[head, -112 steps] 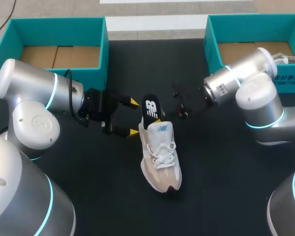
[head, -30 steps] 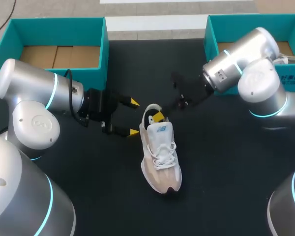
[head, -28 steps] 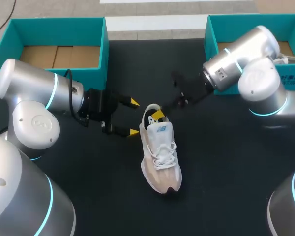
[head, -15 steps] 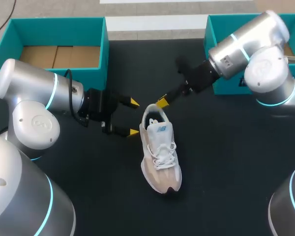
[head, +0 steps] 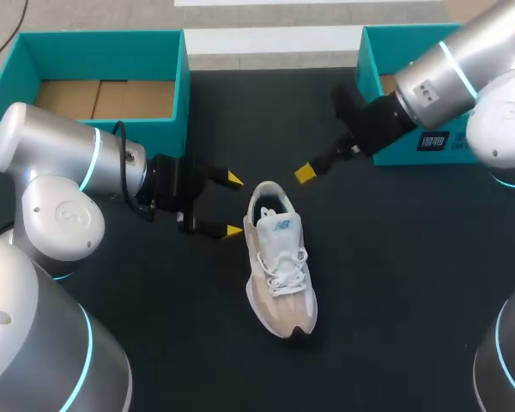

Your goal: Take the shoe out of the shoebox, open the shoe tongue, remove and reinsert the insole, then place the shoe into the shoebox

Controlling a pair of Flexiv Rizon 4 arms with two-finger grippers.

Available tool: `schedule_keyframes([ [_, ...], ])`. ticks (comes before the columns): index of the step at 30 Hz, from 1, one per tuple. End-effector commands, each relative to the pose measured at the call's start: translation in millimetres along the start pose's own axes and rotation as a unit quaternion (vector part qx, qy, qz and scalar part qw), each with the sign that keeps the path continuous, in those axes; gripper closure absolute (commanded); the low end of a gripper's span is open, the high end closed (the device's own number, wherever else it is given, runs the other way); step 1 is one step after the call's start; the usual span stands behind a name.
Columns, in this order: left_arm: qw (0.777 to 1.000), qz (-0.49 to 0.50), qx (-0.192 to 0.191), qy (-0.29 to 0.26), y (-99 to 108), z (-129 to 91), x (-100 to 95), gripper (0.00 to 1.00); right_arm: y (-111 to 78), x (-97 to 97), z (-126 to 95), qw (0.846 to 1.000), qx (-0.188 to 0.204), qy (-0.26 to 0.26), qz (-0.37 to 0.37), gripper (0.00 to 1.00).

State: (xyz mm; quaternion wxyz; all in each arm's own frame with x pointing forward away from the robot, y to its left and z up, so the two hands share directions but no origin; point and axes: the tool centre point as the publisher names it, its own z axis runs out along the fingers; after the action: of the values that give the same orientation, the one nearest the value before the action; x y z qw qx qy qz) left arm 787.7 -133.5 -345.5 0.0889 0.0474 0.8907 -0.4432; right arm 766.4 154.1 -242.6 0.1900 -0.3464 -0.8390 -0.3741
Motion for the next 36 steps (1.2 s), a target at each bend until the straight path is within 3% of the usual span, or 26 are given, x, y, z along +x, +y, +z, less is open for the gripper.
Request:
schedule_keyframes([
  [1, 1.000, 0.004, -0.003, 0.007, -6.4, -4.9, -0.2, 0.00, -5.3, 7.7, 5.4, 0.993, 0.002, -0.110, 0.034, 1.00],
  [6, 0.999, 0.036, -0.002, 0.028, -21.2, -26.2, -3.3, 0.00, -2.4, 9.4, 12.5, 0.978, 0.025, -0.193, 0.073, 1.00],
  [9, 0.998, 0.042, 0.011, 0.044, -24.9, -40.9, -8.3, 0.00, -2.4, 9.4, 12.5, 0.978, 0.025, -0.193, 0.073, 1.00],
  [19, 0.994, 0.094, 0.004, 0.058, -20.5, -97.5, -32.8, 0.00, -2.4, 9.4, 12.5, 0.978, 0.025, -0.193, 0.073, 1.00],
  [27, 0.995, 0.098, -0.019, 0.023, -16.9, -132.1, -58.4, 0.00, -2.4, 9.4, 12.5, 0.978, 0.025, -0.193, 0.073, 1.00],
  [30, 0.995, 0.101, -0.014, 0.014, -17.5, -142.4, -60.2, 0.00, -1.2, -1.8, 26.9, 0.965, -0.006, -0.238, 0.108, 1.00],
  [32, 0.996, 0.091, -0.011, 0.001, -16.4, -148.0, -61.0, 0.00, -0.9, -9.8, 36.5, 0.950, 0.021, -0.285, 0.124, 1.00],
  [33, 0.996, 0.091, -0.011, 0.001, -16.4, -148.0, -61.0, 0.00, -0.4, -13.0, 40.5, 0.944, 0.003, -0.297, 0.141, 1.00],
  [36, 0.996, 0.091, -0.011, 0.001, -16.4, -148.0, -61.0, 0.00, 2.9, -19.5, 51.0, 0.930, 0.002, -0.331, 0.162, 1.00],
])
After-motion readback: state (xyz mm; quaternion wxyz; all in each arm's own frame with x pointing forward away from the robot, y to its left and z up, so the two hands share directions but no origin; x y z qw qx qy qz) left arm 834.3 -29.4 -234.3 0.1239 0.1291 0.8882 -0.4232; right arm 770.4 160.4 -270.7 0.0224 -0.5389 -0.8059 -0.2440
